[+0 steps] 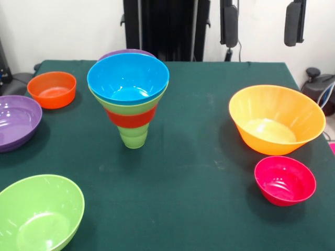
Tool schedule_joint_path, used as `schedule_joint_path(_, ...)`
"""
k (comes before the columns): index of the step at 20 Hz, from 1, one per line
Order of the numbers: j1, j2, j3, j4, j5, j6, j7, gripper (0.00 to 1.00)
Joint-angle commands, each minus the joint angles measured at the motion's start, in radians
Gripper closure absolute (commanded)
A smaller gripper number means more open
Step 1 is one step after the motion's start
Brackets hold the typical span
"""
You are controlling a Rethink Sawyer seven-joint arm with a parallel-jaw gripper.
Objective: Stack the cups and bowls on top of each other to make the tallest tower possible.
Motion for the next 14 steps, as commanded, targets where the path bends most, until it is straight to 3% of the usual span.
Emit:
schedule_joint_path(1, 0.001, 0.057, 0.013, 0.102, -0.010, -0.003, 0.030, 0.00)
schedule_joint_path(8, -0.001, 0.058, 0.014, 0.117, -0.001, -0.022, 0.045, 0.00)
schedule_joint_path(14, 0.019, 0.026, -0.026, 0.259, 0.044, -0.110, 0.180, 0.00)
